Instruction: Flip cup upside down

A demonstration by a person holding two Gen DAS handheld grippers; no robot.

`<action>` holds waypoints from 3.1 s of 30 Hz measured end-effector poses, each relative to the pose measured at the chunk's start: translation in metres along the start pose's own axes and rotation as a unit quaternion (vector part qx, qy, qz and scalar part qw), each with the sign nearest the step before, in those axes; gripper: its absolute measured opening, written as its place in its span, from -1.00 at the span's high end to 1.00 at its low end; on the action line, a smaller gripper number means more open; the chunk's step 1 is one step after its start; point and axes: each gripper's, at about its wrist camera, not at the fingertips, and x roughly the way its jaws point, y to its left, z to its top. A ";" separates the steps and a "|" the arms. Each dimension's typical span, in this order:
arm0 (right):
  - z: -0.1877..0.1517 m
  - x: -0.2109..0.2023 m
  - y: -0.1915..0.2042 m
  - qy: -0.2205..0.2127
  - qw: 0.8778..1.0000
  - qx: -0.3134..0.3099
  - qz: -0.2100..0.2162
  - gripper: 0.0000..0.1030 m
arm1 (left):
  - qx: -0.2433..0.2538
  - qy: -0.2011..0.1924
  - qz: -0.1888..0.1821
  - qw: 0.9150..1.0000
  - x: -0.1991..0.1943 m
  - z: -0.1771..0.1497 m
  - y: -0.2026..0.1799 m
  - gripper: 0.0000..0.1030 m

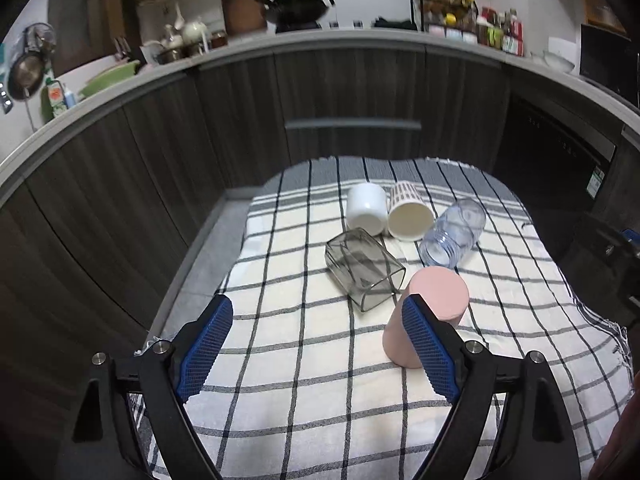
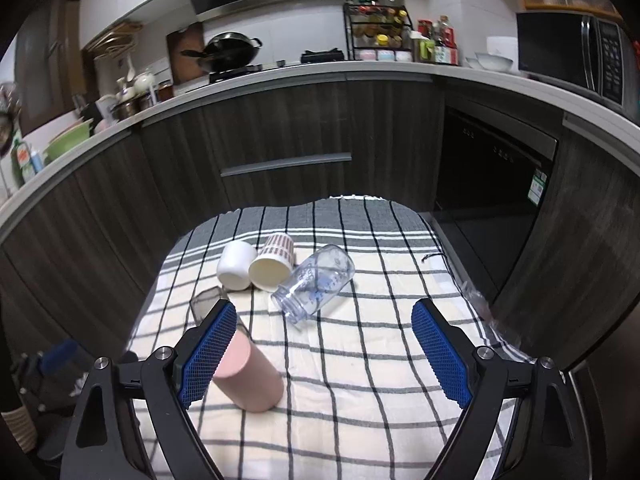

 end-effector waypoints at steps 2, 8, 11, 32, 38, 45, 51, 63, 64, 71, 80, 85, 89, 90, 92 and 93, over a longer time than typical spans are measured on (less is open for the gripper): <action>-0.006 -0.004 0.004 -0.008 1.000 -0.010 -0.001 -0.74 | -0.007 -0.011 0.004 1.000 -0.007 -0.007 0.002 -0.70; -0.023 -0.015 0.009 -0.040 0.999 -0.031 -0.002 -0.73 | -0.025 -0.041 0.019 0.999 -0.019 -0.021 0.010 -0.78; -0.029 -0.018 0.009 -0.047 0.998 -0.036 0.000 -0.74 | -0.030 -0.054 0.020 0.998 -0.023 -0.026 0.011 -0.80; -0.040 -0.021 0.012 -0.067 0.996 -0.053 -0.036 -0.73 | -0.033 -0.061 0.020 0.997 -0.023 -0.035 0.012 -0.84; -0.040 -0.023 0.014 -0.075 0.994 -0.060 -0.045 -0.73 | -0.031 -0.059 0.019 0.998 -0.022 -0.035 0.011 -0.84; -0.040 -0.022 0.011 -0.071 0.995 -0.057 -0.044 -0.74 | -0.031 -0.054 0.016 0.998 -0.020 -0.036 0.010 -0.84; -0.041 -0.020 0.011 -0.069 0.995 -0.056 -0.044 -0.74 | -0.032 -0.051 0.014 0.998 -0.018 -0.037 0.011 -0.84; -0.041 -0.017 0.010 -0.063 0.996 -0.055 -0.043 -0.74 | -0.031 -0.049 0.013 0.998 -0.016 -0.037 0.011 -0.84; -0.041 -0.017 0.010 -0.063 0.996 -0.055 -0.043 -0.74 | -0.031 -0.048 0.013 0.998 -0.016 -0.037 0.011 -0.84; -0.041 -0.017 0.010 -0.064 0.996 -0.054 -0.043 -0.73 | -0.031 -0.048 0.013 0.998 -0.016 -0.037 0.011 -0.84; -0.042 -0.017 0.012 -0.065 0.996 -0.054 -0.043 -0.74 | -0.031 -0.050 0.014 0.998 -0.016 -0.037 0.011 -0.84; -0.042 -0.017 0.011 -0.065 0.995 -0.054 -0.043 -0.74 | -0.028 -0.051 0.019 0.998 -0.017 -0.036 0.009 -0.84; -0.042 -0.016 0.012 -0.065 0.995 -0.055 -0.043 -0.74 | -0.026 -0.049 0.019 0.998 -0.017 -0.036 0.009 -0.90; -0.042 -0.017 0.011 -0.065 0.996 -0.054 -0.043 -0.74 | -0.026 -0.049 0.020 0.998 -0.018 -0.036 0.009 -0.92; -0.042 -0.017 0.011 -0.065 0.996 -0.054 -0.043 -0.74 | -0.027 -0.051 0.019 0.998 -0.019 -0.036 0.009 -0.95; -0.042 -0.017 0.011 -0.065 0.996 -0.054 -0.043 -0.74 | -0.027 -0.051 0.017 0.998 -0.019 -0.035 0.009 -0.95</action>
